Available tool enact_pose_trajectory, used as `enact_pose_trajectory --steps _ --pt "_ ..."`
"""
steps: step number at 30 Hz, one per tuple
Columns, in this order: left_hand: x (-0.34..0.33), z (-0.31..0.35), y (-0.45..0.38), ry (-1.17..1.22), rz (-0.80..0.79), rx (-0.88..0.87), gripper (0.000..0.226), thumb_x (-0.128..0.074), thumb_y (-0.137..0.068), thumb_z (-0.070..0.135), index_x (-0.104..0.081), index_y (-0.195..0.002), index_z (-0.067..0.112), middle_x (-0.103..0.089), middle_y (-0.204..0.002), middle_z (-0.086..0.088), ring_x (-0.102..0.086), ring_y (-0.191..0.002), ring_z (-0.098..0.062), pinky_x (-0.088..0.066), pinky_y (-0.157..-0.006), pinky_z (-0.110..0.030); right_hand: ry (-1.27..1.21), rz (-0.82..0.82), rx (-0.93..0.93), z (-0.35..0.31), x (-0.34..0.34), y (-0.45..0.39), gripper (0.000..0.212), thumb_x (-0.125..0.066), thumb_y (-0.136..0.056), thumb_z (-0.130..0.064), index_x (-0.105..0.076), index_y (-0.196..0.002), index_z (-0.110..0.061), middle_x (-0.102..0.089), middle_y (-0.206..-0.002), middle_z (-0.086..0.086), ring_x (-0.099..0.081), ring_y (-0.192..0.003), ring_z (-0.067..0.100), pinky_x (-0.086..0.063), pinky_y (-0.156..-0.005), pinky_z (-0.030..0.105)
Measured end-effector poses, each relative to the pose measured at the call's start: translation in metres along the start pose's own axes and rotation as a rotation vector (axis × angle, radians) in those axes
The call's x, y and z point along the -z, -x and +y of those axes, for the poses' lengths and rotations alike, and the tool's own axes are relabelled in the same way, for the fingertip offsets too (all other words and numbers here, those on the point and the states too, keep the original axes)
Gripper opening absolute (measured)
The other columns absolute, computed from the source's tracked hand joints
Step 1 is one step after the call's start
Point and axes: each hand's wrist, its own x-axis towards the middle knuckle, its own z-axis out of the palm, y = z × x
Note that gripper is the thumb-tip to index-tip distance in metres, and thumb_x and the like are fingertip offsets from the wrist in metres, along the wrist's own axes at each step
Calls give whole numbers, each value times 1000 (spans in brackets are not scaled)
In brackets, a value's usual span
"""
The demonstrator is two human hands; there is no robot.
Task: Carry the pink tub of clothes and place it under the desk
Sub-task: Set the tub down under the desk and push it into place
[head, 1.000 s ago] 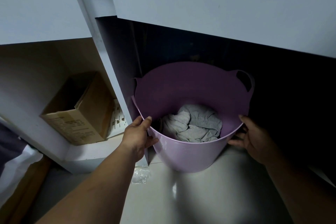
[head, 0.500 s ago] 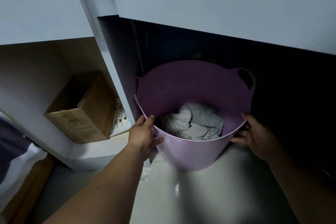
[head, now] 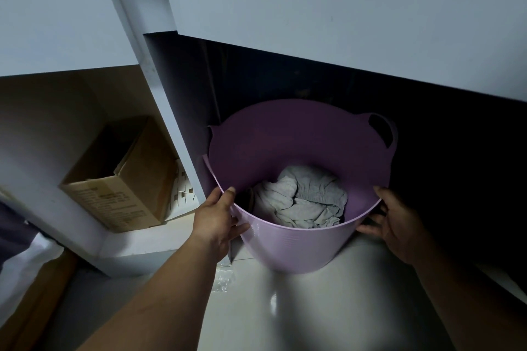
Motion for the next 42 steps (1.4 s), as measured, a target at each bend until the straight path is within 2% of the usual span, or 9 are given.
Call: enact_pose_trajectory --steps 7,14,18,31,40,42 --pt "0 -3 0 37 9 6 55 -66 -103 32 -52 -155 24 -54 -146 -2 -62 -130 -47 -65 -75 -43 14 -1 24 -1 -5 2 37 -66 -93 -39 -66 -129 -31 -73 -128 -1 -70 -114 30 -62 -71 54" --pt "2 -3 -3 48 -6 11 61 -67 -102 33 -48 -159 22 -51 -159 -7 -62 -130 -48 -64 -85 -48 25 3 18 -4 -7 2 37 -65 -95 -38 -65 -130 -30 -72 -129 0 -69 -114 30 -62 -69 51" --pt "3 -2 -2 45 -6 15 64 -67 -102 33 -45 -162 22 -48 -163 -8 -60 -131 -48 -64 -86 -49 21 6 14 -4 -8 1 37 -64 -96 -37 -64 -132 -29 -71 -132 1 -68 -116 31 -60 -76 55" --pt "2 2 1 34 2 16 62 -67 -103 32 -46 -160 22 -48 -163 -8 -59 -134 -47 -64 -84 -48 13 2 0 -5 -7 0 38 -66 -94 -38 -65 -131 -30 -71 -132 1 -68 -117 32 -62 -71 55" --pt "3 4 3 17 -3 16 59 -67 -102 32 -49 -158 21 -50 -161 -7 -63 -129 -43 -63 -92 -50 22 -9 8 -8 -9 4 38 -65 -95 -37 -64 -133 -30 -70 -135 1 -67 -119 32 -56 -85 67" --pt "3 5 4 12 1 16 59 -67 -102 32 -49 -158 21 -48 -163 -7 -62 -130 -43 -63 -91 -49 23 -5 9 -9 -9 6 37 -65 -95 -37 -65 -132 -30 -70 -134 0 -67 -118 32 -57 -83 66"
